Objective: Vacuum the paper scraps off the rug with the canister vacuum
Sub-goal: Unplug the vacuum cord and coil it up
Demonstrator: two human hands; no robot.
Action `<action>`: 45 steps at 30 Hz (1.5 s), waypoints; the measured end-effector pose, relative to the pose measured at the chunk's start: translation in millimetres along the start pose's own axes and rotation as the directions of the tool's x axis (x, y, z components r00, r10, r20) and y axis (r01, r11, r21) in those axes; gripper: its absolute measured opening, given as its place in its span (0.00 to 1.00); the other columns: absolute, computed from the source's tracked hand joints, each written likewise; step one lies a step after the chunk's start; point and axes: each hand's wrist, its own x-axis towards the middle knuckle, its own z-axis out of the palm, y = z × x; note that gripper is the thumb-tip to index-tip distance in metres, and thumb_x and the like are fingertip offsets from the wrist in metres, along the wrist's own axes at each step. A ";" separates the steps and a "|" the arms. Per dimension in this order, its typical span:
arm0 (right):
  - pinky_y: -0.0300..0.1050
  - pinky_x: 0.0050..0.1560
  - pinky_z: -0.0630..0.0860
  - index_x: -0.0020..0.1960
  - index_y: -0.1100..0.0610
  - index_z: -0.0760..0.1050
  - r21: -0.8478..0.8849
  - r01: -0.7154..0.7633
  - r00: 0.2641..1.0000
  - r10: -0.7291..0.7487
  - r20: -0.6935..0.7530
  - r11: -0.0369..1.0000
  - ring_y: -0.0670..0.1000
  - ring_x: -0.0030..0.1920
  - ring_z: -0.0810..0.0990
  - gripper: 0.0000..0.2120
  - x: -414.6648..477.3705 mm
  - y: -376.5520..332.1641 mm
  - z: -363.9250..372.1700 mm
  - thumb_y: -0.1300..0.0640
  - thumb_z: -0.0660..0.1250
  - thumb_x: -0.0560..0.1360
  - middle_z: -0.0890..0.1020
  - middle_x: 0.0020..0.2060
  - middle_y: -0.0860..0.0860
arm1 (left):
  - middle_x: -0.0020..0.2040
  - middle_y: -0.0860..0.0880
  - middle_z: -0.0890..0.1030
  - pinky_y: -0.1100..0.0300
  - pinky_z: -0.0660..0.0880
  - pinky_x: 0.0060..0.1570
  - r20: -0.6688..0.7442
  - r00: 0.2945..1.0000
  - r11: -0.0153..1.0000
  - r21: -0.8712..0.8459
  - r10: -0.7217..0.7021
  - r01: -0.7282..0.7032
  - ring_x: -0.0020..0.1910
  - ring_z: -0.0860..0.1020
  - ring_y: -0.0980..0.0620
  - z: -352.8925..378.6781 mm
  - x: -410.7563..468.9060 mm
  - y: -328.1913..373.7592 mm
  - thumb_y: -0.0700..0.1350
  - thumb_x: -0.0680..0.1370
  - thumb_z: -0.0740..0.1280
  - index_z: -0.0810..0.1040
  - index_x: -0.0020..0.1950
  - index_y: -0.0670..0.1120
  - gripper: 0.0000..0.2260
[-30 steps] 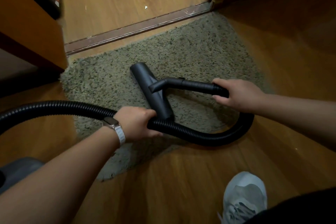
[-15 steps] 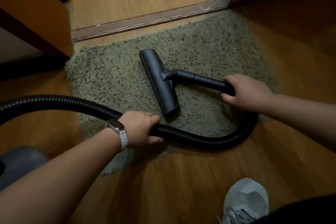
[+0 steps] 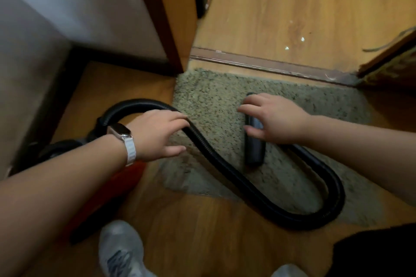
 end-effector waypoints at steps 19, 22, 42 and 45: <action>0.53 0.52 0.79 0.65 0.52 0.77 -0.011 0.602 0.795 -0.601 -0.087 0.798 0.59 0.58 0.79 0.25 170.6 -258.1 -44.6 0.40 0.59 0.75 0.79 0.60 0.54 | 0.72 0.48 0.71 0.50 0.69 0.66 -0.024 0.709 0.697 -0.211 -0.705 0.686 0.70 0.69 0.47 2.9 -298.7 -62.8 0.59 0.79 0.62 0.71 0.71 0.49 0.24; 0.53 0.53 0.78 0.66 0.52 0.76 -0.029 0.666 0.743 -0.666 -0.066 0.745 0.59 0.59 0.78 0.25 185.9 -299.4 -38.8 0.41 0.60 0.74 0.79 0.60 0.53 | 0.70 0.49 0.72 0.52 0.69 0.65 0.019 0.697 0.681 -0.196 -0.717 0.706 0.68 0.70 0.48 16.4 -315.8 -72.4 0.57 0.79 0.64 0.71 0.70 0.49 0.22; 0.46 0.39 0.71 0.63 0.46 0.70 -0.097 0.822 0.562 -0.827 -0.023 0.562 0.55 0.54 0.79 0.18 236.2 -385.5 11.4 0.37 0.58 0.79 0.80 0.53 0.47 | 0.79 0.51 0.55 0.50 0.69 0.65 0.228 0.575 0.511 -0.286 -0.785 0.811 0.74 0.63 0.46 139.7 -332.0 -105.7 0.62 0.71 0.72 0.45 0.80 0.55 0.47; 0.45 0.39 0.70 0.63 0.46 0.71 -0.108 0.814 0.571 -0.820 -0.024 0.570 0.54 0.53 0.79 0.19 236.2 -385.2 12.7 0.37 0.57 0.79 0.80 0.52 0.47 | 0.77 0.52 0.59 0.50 0.71 0.61 0.220 0.552 0.489 -0.283 -0.804 0.825 0.72 0.67 0.46 135.1 -327.4 -107.4 0.61 0.69 0.74 0.48 0.79 0.55 0.48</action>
